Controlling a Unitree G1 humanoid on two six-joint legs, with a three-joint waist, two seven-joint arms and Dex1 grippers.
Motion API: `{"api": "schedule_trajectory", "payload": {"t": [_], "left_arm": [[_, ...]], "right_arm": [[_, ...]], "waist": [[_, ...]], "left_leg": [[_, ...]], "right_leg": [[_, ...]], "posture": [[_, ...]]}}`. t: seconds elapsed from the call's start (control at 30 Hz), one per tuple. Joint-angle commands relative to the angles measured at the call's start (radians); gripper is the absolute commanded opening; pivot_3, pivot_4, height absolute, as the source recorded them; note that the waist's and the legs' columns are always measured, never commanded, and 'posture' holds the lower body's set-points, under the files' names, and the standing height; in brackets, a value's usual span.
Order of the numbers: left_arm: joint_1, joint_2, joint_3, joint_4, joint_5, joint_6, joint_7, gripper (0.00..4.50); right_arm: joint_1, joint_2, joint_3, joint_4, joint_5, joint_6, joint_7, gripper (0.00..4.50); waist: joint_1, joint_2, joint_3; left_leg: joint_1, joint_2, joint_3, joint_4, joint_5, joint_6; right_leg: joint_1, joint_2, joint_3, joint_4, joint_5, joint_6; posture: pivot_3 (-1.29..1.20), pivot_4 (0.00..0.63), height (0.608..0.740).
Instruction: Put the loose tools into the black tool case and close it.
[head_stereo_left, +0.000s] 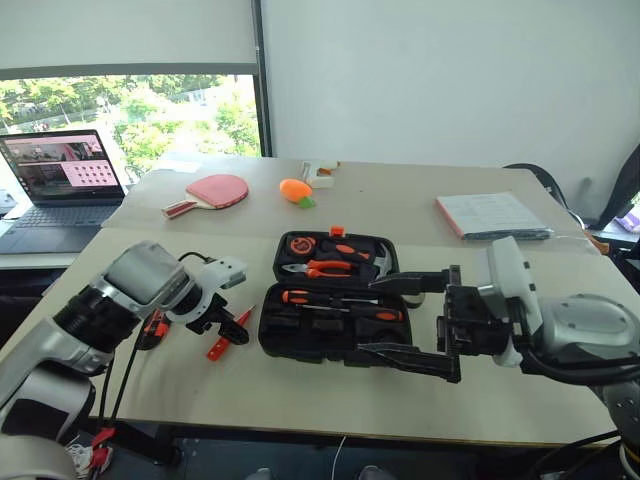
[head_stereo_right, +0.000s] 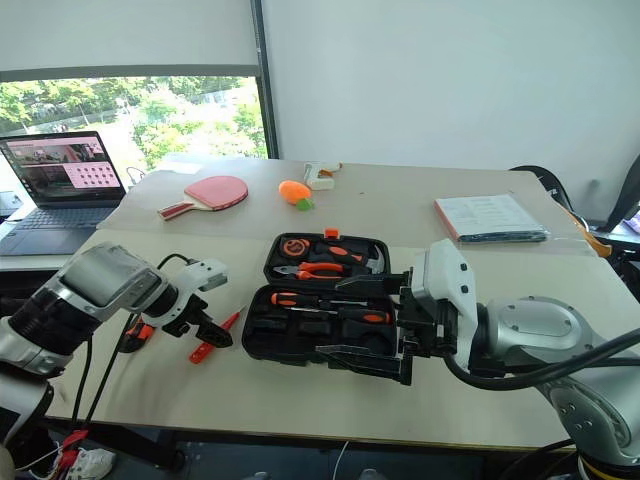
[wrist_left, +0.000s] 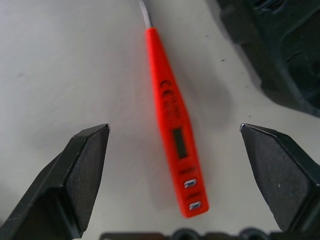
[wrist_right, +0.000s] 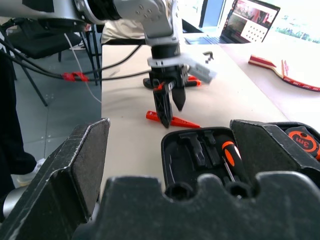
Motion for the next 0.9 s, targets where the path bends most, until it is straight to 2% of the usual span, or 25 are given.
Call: {"api": "schedule_trajectory", "payload": {"t": [0.03,0.1,0.2,0.5,0.73,0.8,0.9], "left_arm": [[-0.021,-0.031,-0.022,0.032,0.031,-0.003,-0.002,4.5],[-0.015,-0.039,-0.036,0.032,0.038,-0.002,-0.012,4.5],[0.001,-0.036,-0.054,0.026,0.042,-0.004,-0.03,3.8],[0.071,-0.028,-0.072,-0.026,0.049,0.017,-0.038,0.59],[0.071,-0.043,-0.047,-0.001,0.057,0.019,-0.038,0.59],[0.071,-0.039,-0.037,0.011,0.063,0.007,-0.037,0.41],[0.072,-0.025,-0.027,0.024,0.071,-0.007,-0.044,0.41]], "right_arm": [[0.003,-0.021,-0.037,-0.031,0.031,-0.011,-0.037,4.48],[0.001,-0.032,-0.04,-0.034,0.045,-0.01,-0.056,4.48],[-0.002,-0.047,-0.046,-0.037,0.068,-0.009,-0.073,4.5],[-0.001,-0.081,-0.054,-0.031,0.113,-0.02,-0.11,4.5],[-0.002,-0.092,-0.042,-0.016,0.105,-0.024,-0.115,4.5],[-0.003,-0.096,-0.038,-0.011,0.094,-0.024,-0.112,4.5],[0.008,-0.104,-0.034,-0.011,0.074,-0.028,-0.101,4.5]], "waist": [[0.0,0.0,0.0],[0.002,0.0,0.0],[0.002,0.0,0.0],[-0.001,0.002,-0.002],[0.0,0.005,-0.003],[0.0,0.005,-0.003],[0.0,0.005,-0.003]], "left_leg": [[0.0,0.0,0.0,0.0,0.0,0.0],[0.001,0.0,0.0,0.0,0.0,0.0],[0.002,0.0,0.0,0.001,0.0,0.0],[0.002,0.0,-0.002,0.0,0.0,0.001],[0.003,-0.001,-0.002,0.0,0.0,0.001],[0.003,-0.001,-0.002,0.0,0.0,0.001],[0.003,-0.001,-0.002,0.0,0.0,0.001]], "right_leg": [[0.0,0.0,0.0,0.0,0.0,0.0],[0.001,0.0,0.0,0.0,0.0,0.0],[0.002,0.0,0.0,0.0,0.0,0.0],[0.002,-0.001,0.001,0.0,-0.001,0.001],[0.003,-0.001,0.001,0.0,-0.001,0.002],[0.003,-0.001,0.001,0.0,-0.001,0.002],[0.003,-0.001,0.001,0.0,-0.001,0.002]], "posture": [[0.0,0.15,0.737],[0.0,0.15,0.737],[0.0,0.15,0.737],[0.0,0.15,0.737],[0.0,0.15,0.737],[0.0,0.15,0.737],[0.0,0.15,0.737]]}}
